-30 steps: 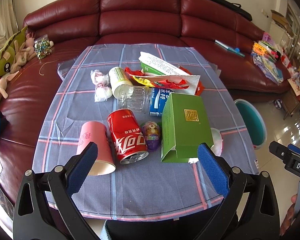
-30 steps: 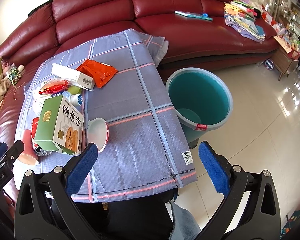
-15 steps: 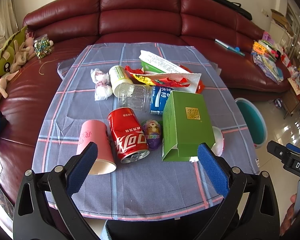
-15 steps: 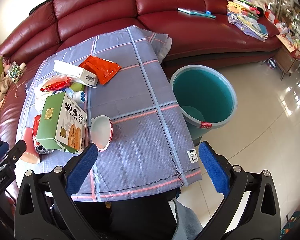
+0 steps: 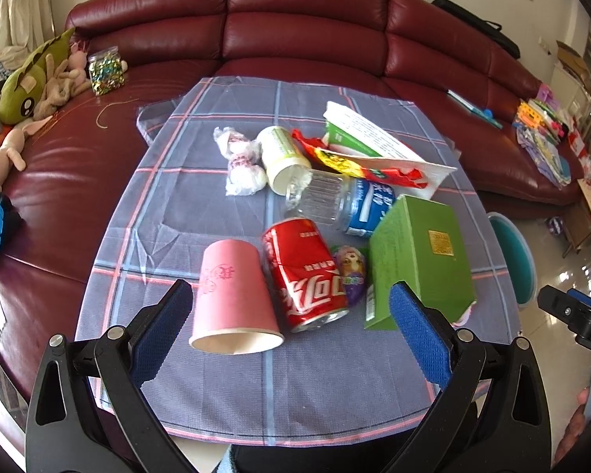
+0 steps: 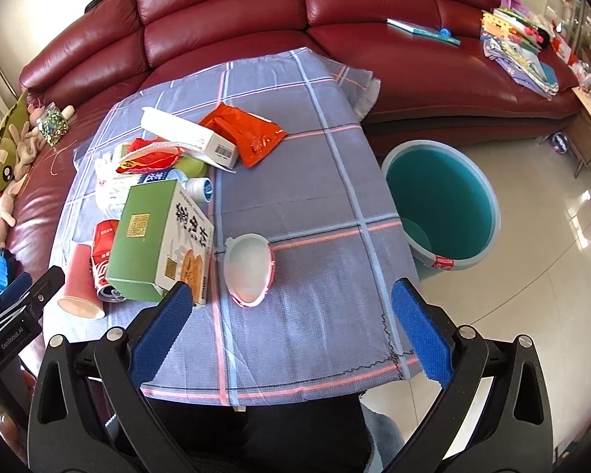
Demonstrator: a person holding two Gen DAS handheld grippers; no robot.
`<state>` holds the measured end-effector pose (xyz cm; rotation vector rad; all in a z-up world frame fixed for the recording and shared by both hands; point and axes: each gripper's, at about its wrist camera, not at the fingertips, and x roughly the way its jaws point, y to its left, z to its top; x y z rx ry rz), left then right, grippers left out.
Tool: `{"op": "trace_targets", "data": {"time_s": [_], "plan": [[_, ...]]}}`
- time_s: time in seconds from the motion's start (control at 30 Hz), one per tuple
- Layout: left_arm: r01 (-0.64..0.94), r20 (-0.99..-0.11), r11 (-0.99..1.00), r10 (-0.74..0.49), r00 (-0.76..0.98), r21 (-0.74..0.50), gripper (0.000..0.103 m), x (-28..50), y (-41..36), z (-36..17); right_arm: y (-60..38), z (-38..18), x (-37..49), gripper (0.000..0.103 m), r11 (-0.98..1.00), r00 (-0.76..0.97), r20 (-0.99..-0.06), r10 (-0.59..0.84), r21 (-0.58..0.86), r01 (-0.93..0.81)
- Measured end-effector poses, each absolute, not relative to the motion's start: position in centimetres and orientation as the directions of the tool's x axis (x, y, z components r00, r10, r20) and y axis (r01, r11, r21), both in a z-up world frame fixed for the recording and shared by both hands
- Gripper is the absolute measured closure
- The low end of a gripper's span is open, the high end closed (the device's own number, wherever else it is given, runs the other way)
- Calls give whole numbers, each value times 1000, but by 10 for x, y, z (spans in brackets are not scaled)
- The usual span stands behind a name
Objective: Collect trash
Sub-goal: 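Grasp the pink paper cup with the left tool while the right tool grasps the green box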
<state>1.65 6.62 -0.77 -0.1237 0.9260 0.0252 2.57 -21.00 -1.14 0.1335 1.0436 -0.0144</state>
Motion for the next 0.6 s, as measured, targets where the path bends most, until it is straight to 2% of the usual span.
{"op": "trace_targets", "data": {"time_s": [0.3,0.6], "plan": [[-189,-839,974,-5,545,-129,3,30,135,-32,-147,-4,58,6,987,480,-863,160,143,-73],[-158,-874,980,-29,485,-120,3,44,134,-53,-94,-26,90,6,987,415,-898,145,102,-124]]}}
